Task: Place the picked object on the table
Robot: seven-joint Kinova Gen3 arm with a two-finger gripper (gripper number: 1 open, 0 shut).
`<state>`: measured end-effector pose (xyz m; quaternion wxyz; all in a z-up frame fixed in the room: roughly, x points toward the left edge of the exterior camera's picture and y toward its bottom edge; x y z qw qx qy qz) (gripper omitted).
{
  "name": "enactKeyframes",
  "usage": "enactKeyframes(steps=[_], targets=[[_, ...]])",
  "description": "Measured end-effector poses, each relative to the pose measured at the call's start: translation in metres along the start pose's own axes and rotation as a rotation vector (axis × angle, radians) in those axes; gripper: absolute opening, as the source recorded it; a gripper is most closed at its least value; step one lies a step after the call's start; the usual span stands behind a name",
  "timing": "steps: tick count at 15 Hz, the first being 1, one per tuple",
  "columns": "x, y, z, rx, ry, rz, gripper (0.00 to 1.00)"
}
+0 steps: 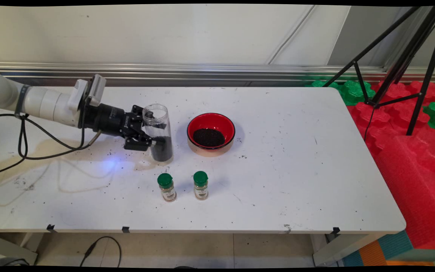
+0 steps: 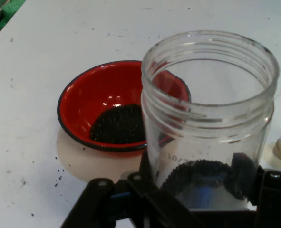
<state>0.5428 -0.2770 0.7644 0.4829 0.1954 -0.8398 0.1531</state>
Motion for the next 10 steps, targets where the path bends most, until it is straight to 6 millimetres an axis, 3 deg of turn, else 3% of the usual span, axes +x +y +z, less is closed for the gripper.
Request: enactKeyframes(steps=[10], targets=[[-0.014,0.007,0.015,0.020,-0.011,0.000,0.00]])
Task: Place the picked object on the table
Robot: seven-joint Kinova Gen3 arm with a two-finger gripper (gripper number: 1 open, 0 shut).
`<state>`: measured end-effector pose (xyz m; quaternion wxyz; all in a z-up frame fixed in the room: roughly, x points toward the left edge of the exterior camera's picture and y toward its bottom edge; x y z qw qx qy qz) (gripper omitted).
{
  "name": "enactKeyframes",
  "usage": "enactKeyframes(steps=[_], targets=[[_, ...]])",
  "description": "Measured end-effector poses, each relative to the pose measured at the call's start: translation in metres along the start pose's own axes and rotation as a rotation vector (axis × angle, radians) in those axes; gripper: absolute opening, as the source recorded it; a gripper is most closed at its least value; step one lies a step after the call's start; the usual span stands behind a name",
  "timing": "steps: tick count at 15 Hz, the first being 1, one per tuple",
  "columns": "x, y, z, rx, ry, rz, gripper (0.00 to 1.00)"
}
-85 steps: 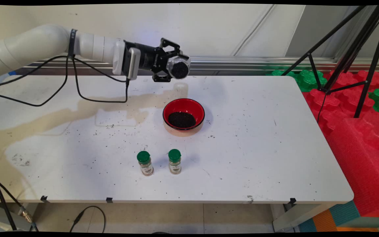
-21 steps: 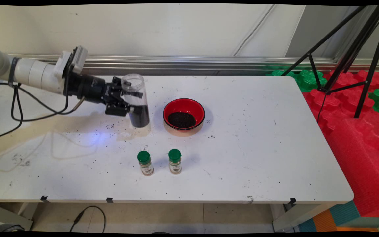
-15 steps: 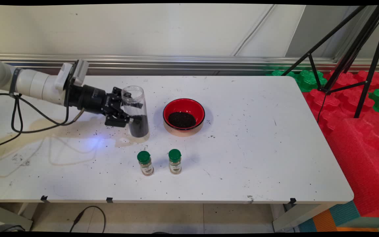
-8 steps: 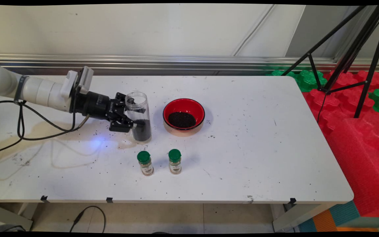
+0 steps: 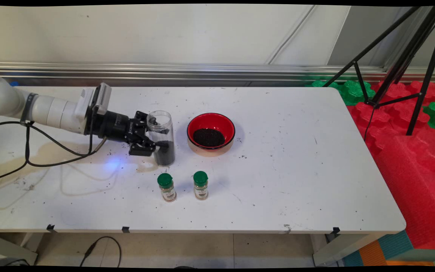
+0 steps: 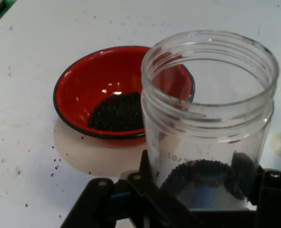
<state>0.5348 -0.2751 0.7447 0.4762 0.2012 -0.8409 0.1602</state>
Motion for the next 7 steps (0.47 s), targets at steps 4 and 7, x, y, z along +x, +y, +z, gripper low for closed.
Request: enactKeyframes(steps=[4,7], targets=[[-0.0047,0.0015,0.0030,0.004,-0.005,0.002,0.00],[-0.0076,0.0018,0.0045,0.007,-0.007,0.003,1.00]])
